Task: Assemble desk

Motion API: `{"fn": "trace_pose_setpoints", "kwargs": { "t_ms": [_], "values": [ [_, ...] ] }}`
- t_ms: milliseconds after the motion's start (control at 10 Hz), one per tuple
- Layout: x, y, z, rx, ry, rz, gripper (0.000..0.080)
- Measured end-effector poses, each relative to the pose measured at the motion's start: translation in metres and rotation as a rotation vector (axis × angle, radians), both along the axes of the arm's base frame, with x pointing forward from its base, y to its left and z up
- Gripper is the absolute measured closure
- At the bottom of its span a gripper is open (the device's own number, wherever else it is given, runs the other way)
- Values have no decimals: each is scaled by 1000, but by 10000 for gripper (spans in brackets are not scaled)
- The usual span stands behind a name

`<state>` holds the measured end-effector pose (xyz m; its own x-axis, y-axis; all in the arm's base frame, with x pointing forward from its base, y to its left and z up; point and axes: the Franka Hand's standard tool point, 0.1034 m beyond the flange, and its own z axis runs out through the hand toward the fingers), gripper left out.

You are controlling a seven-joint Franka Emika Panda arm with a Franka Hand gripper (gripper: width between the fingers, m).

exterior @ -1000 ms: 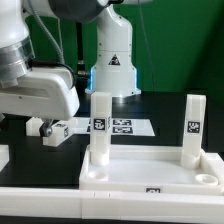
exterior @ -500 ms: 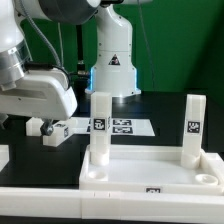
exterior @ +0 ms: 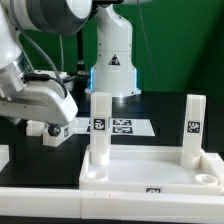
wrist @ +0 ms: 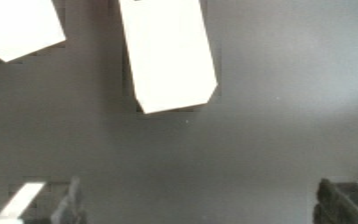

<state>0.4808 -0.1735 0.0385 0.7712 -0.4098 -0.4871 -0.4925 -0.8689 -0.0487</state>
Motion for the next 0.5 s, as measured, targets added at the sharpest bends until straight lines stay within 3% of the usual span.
{"fn": "trace_pose_setpoints", "kwargs": {
  "t_ms": [100, 500],
  "values": [
    [-1, 0, 0, 1, 3, 0, 151],
    [-23, 1, -5, 157, 199, 19, 151]
  ]
}}
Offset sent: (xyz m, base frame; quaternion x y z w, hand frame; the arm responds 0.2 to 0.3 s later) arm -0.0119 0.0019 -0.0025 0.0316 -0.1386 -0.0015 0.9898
